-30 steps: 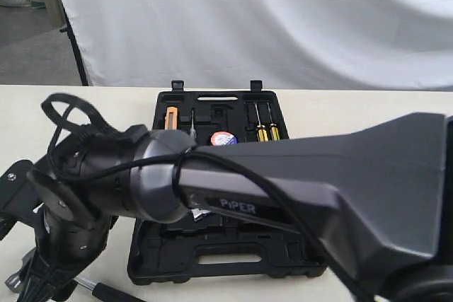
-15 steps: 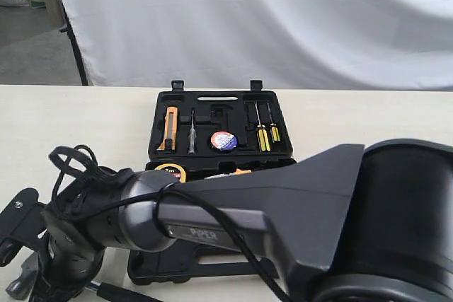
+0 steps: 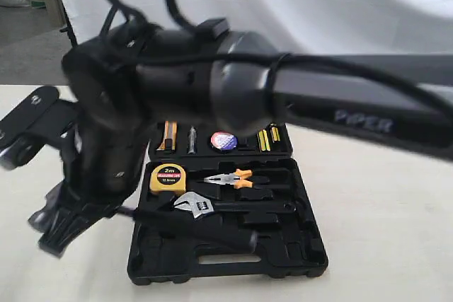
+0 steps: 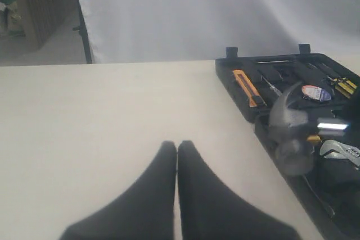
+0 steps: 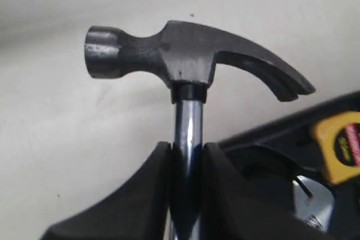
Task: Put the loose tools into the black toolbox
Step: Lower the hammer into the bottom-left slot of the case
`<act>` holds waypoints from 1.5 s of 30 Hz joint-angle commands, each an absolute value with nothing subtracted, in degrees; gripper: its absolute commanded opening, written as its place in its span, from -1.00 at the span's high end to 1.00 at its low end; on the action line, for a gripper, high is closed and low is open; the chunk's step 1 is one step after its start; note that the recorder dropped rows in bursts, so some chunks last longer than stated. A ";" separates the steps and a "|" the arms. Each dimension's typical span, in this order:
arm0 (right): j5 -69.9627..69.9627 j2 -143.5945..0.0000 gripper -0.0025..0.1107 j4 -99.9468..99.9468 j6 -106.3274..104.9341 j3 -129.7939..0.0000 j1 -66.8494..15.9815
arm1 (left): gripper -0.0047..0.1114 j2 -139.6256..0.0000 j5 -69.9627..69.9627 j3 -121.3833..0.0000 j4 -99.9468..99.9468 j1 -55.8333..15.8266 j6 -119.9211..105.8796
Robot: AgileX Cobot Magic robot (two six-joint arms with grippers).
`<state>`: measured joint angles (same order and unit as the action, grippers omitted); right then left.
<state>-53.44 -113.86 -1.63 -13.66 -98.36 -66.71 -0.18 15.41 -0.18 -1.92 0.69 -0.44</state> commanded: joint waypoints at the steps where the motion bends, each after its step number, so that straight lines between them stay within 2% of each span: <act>1: -57.36 -109.65 0.95 -2.42 -22.18 -96.54 -61.82 | 0.91 0.00 15.41 0.00 -1.70 0.36 0.00; 9: -50.57 -107.60 0.95 10.96 -44.63 -84.52 -51.85 | 0.91 0.00 15.41 0.00 -1.70 0.36 0.00; 15: -47.83 -109.63 0.95 16.98 -55.38 -80.68 -48.35 | 0.91 0.00 15.41 0.00 -1.70 0.36 0.00; 32: -45.67 -118.37 0.95 23.61 -70.35 -80.68 -48.49 | 0.91 0.00 15.41 0.00 -1.70 0.36 0.00; 45: -43.91 -118.93 0.95 23.88 -68.91 -80.68 -49.62 | 0.91 0.00 15.41 0.00 -1.70 0.36 0.00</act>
